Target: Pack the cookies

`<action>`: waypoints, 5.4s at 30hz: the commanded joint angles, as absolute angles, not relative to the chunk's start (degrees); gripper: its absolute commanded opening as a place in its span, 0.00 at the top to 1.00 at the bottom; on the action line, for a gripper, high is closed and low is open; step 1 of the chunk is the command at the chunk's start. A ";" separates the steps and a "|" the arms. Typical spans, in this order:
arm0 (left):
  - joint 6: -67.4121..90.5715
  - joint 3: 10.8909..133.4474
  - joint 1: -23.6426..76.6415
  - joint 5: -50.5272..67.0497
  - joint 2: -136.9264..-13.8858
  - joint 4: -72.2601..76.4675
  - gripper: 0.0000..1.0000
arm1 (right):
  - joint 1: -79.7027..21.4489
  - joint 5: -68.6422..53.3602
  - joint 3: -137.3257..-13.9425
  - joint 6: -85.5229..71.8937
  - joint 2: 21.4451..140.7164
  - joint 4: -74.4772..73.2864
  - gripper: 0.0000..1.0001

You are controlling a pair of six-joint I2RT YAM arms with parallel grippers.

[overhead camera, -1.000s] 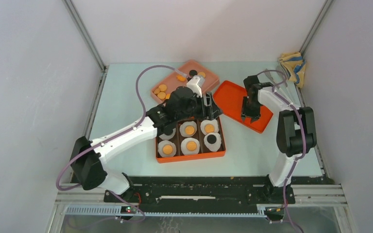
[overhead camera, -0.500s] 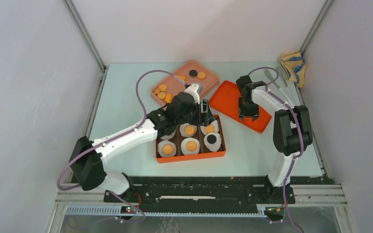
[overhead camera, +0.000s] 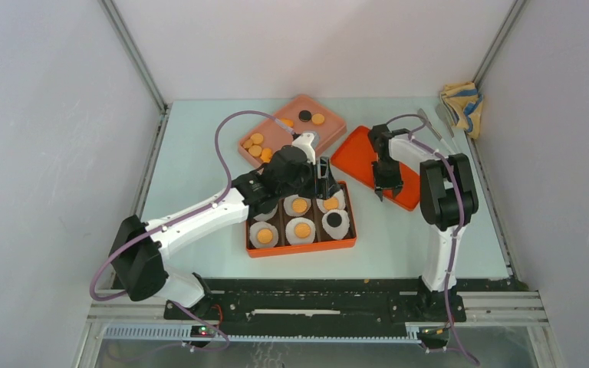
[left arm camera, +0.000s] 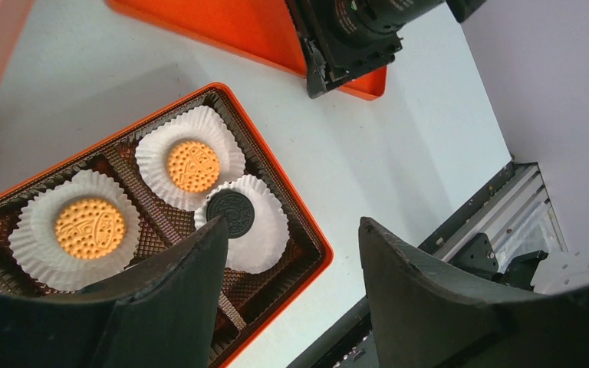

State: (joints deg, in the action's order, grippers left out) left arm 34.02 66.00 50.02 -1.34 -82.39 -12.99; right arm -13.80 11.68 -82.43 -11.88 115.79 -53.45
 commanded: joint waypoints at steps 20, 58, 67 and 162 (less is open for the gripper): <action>31.89 77.39 46.05 1.25 -94.41 -12.08 0.32 | -7.12 -15.86 -85.45 -9.46 107.30 -48.76 1.00; 39.64 82.38 38.95 21.93 -111.82 4.78 0.60 | -20.14 -33.43 -79.14 -11.31 88.09 -42.96 0.99; 39.46 83.63 39.02 24.60 -112.22 4.16 0.88 | -20.17 -38.36 -83.40 -11.46 86.46 -44.19 0.98; 27.50 59.89 20.71 -10.21 -51.85 -18.54 1.00 | -3.35 -69.86 -62.18 -44.58 76.80 -2.12 0.89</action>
